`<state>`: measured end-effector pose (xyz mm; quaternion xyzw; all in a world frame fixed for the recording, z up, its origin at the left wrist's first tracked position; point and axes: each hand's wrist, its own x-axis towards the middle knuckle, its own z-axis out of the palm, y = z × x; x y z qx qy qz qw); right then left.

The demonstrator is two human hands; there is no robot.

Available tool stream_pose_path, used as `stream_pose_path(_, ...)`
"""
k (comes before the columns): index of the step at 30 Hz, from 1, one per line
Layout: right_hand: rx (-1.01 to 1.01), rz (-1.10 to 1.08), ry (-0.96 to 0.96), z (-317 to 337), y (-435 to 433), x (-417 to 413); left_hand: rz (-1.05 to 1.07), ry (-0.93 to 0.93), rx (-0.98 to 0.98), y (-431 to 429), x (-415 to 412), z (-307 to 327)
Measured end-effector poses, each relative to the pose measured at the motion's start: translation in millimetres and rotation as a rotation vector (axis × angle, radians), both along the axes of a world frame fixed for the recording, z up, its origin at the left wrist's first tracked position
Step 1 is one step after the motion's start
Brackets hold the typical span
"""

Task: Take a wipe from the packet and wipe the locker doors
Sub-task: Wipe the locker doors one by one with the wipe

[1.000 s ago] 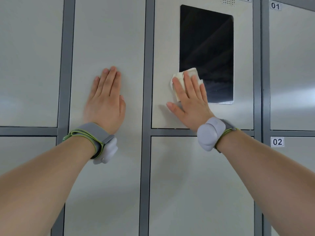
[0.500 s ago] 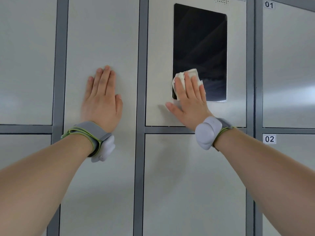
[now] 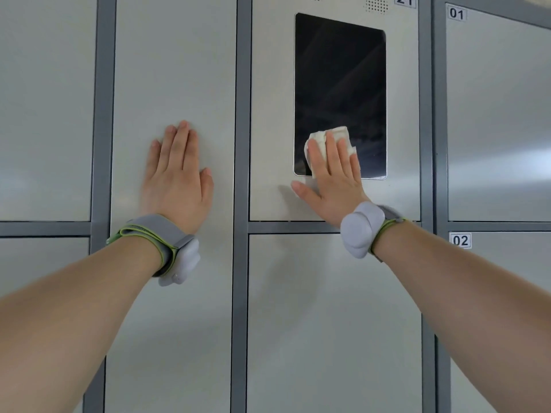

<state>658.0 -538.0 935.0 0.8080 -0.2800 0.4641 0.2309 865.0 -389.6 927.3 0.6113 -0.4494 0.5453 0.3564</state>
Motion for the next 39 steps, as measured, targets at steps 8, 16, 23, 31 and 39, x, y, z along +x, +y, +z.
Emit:
stream_pose_path(8,-0.073,-0.007,0.104,-17.2,-6.4,-19.3,0.029,0.038,0.013,1.3,-6.3,0.0)
stream_pose_path(16,-0.030,0.017,0.029,-2.1,-16.5,-16.0,-0.010,0.201,-0.085,-11.4,-32.4,4.4)
stream_pose_path(23,-0.180,0.061,0.160,-22.0,-28.8,-32.2,-0.026,0.193,-0.126,-36.6,-61.4,0.8)
stream_pose_path(31,-0.090,0.073,0.106,7.0,-32.2,-45.7,-0.002,0.262,-0.170,-60.1,-82.4,-7.2)
stream_pose_path(39,-0.194,0.073,0.214,-10.8,-51.7,-63.4,0.009,0.380,-0.258,-79.5,-94.1,-11.3)
